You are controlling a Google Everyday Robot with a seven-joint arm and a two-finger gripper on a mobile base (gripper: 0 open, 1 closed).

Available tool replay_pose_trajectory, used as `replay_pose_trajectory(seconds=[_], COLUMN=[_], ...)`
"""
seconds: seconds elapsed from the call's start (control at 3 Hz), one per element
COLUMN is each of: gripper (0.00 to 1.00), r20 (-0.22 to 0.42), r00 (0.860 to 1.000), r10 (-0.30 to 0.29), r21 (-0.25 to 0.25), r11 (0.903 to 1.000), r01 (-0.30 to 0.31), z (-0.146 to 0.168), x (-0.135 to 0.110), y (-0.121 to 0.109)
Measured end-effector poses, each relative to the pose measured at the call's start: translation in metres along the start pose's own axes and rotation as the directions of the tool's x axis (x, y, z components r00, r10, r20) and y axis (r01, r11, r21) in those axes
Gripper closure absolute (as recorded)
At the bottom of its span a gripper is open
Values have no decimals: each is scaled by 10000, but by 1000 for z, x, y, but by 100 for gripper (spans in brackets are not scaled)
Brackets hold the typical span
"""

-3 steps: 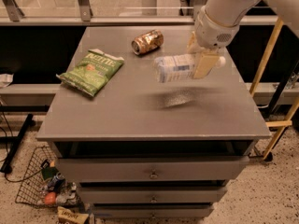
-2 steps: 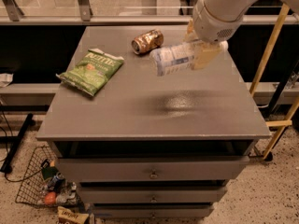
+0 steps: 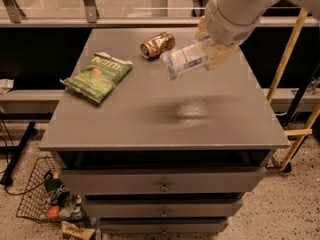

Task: Place blue plastic bottle upright

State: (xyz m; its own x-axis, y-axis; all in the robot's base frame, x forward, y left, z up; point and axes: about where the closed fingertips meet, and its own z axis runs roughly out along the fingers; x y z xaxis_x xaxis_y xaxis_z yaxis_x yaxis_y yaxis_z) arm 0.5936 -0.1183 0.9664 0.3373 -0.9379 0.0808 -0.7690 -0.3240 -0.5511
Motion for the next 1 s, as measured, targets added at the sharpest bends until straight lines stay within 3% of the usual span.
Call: replay_pose_trajectory(seconds=[0.33,0.67,1.0], gripper=[100,100,100], r20=[-1518,-2949,-3281], r00=[9532,8549,8348], r10=[-2617,-4268,-4421], r21=[707,1072,1669], r11=[9590,8743,8427], r01=[2745,4735,5119], z=[15,23,21], x=[10,26,23], y=[-6,-9,-27])
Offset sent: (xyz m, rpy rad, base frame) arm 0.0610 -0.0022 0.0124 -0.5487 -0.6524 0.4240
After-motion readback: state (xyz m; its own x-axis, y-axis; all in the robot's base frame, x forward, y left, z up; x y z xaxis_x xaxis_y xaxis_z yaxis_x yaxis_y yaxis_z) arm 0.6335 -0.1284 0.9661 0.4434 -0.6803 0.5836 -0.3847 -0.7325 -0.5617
